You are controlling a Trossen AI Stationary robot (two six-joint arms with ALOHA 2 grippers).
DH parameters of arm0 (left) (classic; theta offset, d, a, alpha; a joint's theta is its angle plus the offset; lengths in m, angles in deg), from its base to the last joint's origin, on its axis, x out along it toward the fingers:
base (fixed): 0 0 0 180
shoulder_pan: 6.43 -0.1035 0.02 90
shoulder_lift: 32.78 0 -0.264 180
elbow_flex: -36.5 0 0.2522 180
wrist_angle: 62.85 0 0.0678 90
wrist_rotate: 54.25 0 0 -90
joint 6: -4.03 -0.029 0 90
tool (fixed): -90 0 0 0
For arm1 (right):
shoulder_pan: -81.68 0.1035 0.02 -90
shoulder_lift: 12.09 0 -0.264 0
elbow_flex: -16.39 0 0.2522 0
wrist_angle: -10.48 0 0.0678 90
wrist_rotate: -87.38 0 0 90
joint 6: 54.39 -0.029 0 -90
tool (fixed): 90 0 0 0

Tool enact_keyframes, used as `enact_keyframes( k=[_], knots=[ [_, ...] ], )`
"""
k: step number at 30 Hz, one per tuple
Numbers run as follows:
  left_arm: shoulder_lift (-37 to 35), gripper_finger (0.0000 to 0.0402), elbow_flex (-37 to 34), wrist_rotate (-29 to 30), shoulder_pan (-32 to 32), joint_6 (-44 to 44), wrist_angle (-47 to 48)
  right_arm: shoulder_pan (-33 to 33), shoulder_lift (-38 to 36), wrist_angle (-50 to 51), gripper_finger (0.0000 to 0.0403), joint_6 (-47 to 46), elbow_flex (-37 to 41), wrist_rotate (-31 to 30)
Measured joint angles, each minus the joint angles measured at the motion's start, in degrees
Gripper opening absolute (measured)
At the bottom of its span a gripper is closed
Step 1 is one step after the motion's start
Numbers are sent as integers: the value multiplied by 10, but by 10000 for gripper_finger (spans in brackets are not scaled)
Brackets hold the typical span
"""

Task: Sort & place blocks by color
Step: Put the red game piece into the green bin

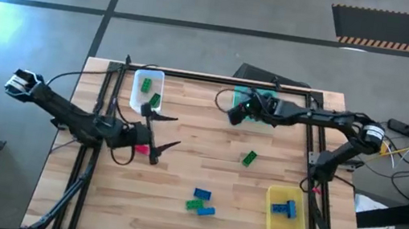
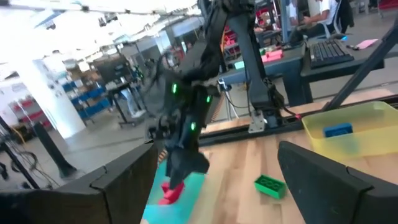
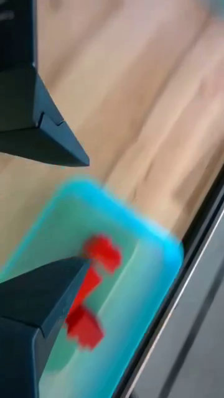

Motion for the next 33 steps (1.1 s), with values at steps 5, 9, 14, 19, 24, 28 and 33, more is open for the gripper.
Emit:
enact_keyframes(
  k=[5,9,14,19,24,28,33],
  knots=[
    [24,313,1,9,0,63,7,82,-24,-23,228,12,0,-50],
    [41,313,1,14,0,190,95,143,-42,-36,226,40,0,-84],
    [48,313,10,-8,0,402,356,195,-71,-36,226,84,0,-84],
    [57,313,28,-147,-1,495,553,211,-97,-41,226,89,0,-85],
    [57,313,54,-296,0,462,634,211,-103,-40,226,89,0,-85],
    [60,313,72,-285,-1,434,760,211,-97,-40,226,89,0,-86],
    [75,313,57,-267,-1,407,779,211,-95,-42,226,89,0,-86]
  ],
)
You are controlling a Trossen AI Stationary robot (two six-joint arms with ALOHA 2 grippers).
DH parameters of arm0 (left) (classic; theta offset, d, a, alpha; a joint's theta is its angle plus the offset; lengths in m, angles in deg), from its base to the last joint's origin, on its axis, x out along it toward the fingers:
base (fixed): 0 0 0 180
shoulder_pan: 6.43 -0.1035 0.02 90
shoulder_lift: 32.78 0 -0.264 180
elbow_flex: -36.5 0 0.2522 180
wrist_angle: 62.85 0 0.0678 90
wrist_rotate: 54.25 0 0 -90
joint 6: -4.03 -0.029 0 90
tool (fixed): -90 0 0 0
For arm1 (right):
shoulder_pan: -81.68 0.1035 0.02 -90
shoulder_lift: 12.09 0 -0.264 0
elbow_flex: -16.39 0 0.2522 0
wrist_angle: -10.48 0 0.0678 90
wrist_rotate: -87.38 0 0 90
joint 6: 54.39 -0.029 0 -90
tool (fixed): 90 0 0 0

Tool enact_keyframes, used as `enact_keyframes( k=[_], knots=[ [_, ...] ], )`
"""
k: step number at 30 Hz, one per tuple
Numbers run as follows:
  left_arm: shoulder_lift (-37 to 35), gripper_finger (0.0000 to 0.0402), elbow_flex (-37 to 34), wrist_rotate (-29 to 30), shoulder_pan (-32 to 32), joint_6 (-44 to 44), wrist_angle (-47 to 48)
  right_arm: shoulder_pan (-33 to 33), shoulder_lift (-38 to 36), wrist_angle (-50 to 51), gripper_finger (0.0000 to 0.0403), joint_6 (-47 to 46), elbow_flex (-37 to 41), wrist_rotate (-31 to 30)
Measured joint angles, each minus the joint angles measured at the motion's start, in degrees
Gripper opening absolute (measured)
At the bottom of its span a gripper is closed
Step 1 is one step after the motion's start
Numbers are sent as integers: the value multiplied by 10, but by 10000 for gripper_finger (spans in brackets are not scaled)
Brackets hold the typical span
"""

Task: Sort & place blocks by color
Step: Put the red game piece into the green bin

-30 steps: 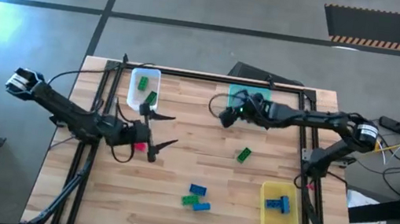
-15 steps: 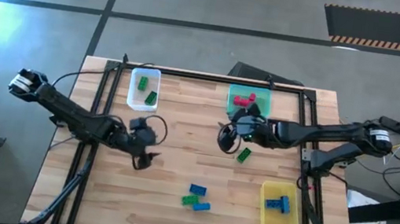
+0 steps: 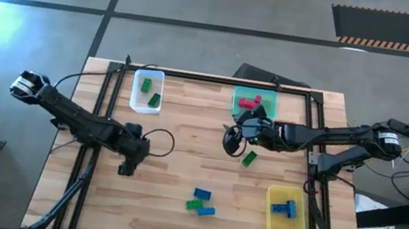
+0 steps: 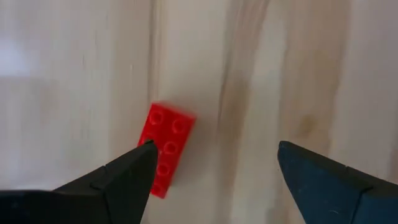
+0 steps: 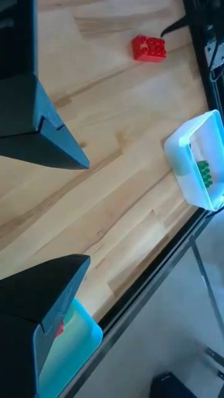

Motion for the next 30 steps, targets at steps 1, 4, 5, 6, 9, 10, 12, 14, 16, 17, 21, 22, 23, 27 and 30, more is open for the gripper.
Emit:
enact_keyframes(
  k=[1,4,5,6,9,10,12,14,16,17,21,22,23,27,30],
  knots=[
    [8,313,-2,6,0,-4,1,0,0,-1,226,0,0,0],
    [30,313,-4,36,0,-20,2,0,1,-1,226,0,0,0],
    [39,313,-4,44,0,-26,2,0,1,-1,226,0,0,0],
    [49,313,-4,51,-2,-29,2,0,1,0,226,0,0,0],
    [75,313,-3,56,-7,-30,2,0,2,0,226,0,0,1],
    [84,313,-3,56,-7,-30,2,0,2,0,226,1,0,1],
    [101,313,-3,57,-9,-30,2,0,2,0,226,2,0,1],
    [117,313,-3,57,-10,-30,2,0,2,0,226,2,0,1],
    [130,313,-2,58,-10,-30,2,0,2,0,226,2,0,1],
    [134,313,0,59,-10,-31,2,0,2,0,226,2,0,1],
    [142,313,1,67,-10,-32,2,0,2,0,226,2,0,1],
    [143,313,1,67,-10,-32,2,0,2,0,226,2,0,1],
    [144,313,1,68,-10,-32,1,0,2,0,226,2,0,1],
    [145,313,0,70,-10,-32,0,0,2,0,226,2,0,1],
    [145,308,0,70,-10,-32,-1,0,2,0,226,2,0,1]
  ],
)
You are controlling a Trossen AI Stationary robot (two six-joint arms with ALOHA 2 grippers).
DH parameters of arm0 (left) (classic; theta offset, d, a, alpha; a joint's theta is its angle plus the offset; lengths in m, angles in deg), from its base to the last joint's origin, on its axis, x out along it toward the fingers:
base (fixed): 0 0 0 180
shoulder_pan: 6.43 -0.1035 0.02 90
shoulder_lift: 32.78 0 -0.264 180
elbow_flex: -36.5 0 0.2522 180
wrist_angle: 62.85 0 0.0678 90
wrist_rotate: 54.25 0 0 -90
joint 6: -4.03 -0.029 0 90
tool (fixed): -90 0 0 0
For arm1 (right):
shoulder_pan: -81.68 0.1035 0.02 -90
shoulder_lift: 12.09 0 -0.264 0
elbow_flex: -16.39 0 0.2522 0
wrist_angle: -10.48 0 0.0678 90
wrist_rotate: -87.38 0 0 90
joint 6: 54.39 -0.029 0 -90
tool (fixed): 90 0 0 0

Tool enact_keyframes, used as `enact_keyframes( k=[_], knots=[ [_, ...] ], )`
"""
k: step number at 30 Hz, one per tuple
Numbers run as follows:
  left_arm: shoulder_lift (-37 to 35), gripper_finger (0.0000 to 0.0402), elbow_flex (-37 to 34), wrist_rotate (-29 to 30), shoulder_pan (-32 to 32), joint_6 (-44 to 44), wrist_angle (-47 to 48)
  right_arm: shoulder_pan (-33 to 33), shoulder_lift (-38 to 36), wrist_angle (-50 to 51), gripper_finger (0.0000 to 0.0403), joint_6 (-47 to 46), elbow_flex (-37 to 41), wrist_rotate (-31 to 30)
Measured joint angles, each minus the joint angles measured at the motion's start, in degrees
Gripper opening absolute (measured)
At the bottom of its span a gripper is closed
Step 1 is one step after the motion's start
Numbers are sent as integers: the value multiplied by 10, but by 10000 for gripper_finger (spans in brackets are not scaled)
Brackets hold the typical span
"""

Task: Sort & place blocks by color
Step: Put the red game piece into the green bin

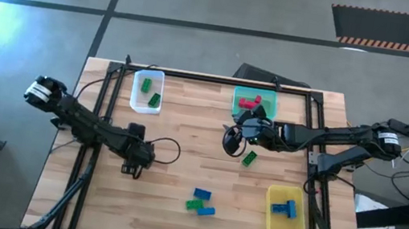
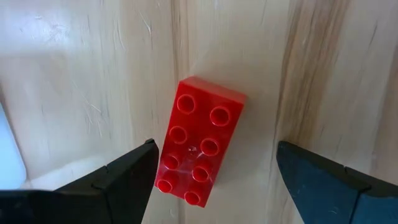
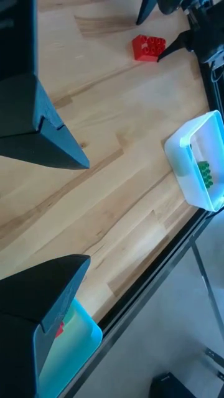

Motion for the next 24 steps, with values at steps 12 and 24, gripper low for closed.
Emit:
enact_keyframes(
  k=[12,24],
  knots=[
    [1,203,-1,-8,0,3,-7,0,0,0,226,0,0,0],
    [-10,123,18,65,1,12,-74,10,0,-14,226,30,14,0]
  ],
)
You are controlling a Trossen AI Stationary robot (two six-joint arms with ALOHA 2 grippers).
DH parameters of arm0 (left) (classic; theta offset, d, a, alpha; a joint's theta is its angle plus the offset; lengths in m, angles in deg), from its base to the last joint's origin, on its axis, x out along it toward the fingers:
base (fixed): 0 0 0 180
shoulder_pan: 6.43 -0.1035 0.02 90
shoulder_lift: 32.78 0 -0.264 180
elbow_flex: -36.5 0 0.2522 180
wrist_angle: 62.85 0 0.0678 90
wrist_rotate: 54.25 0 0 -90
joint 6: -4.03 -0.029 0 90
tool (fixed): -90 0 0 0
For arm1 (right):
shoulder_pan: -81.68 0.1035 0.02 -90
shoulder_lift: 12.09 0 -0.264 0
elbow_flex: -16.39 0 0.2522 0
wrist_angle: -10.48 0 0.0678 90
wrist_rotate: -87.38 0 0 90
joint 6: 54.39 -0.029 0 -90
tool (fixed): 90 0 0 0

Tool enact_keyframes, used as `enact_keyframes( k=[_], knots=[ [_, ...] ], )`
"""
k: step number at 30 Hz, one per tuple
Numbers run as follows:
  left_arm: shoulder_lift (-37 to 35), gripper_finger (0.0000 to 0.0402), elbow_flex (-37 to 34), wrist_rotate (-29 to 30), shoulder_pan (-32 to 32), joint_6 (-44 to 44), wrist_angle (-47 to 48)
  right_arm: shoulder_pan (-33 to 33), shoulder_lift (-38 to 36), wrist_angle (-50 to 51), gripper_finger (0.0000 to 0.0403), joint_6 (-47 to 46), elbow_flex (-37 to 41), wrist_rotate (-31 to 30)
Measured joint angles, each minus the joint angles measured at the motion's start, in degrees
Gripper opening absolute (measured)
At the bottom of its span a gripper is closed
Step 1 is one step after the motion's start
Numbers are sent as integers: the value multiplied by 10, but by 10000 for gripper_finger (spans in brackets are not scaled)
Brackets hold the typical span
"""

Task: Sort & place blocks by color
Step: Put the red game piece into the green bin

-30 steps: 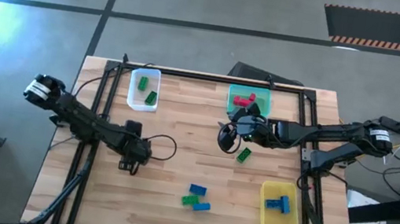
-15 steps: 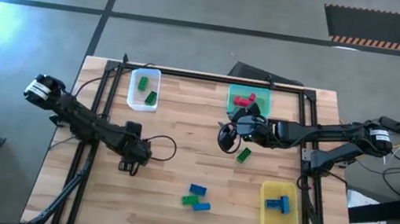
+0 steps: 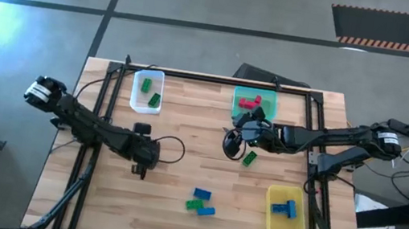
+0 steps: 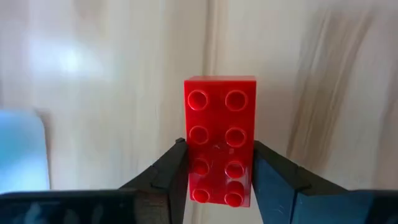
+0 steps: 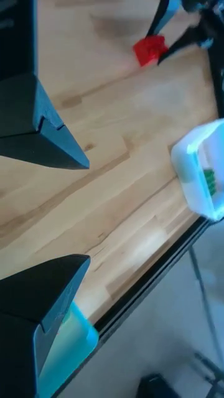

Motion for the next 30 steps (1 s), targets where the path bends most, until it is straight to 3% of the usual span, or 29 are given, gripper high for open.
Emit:
enact_keyframes(
  k=[4,9,15,23,30],
  knots=[
    [-15,123,2,33,3,-32,-119,18,0,-63,226,35,27,4],
    [-33,123,-4,37,4,-85,-298,52,0,-193,226,178,78,72],
    [-36,123,-10,36,6,-135,-470,89,0,-364,226,282,120,78],
    [-21,123,-29,42,7,-232,-688,98,0,-423,226,276,118,103],
    [6,123,-29,42,7,-255,-809,99,16,-485,226,257,118,126]
  ],
)
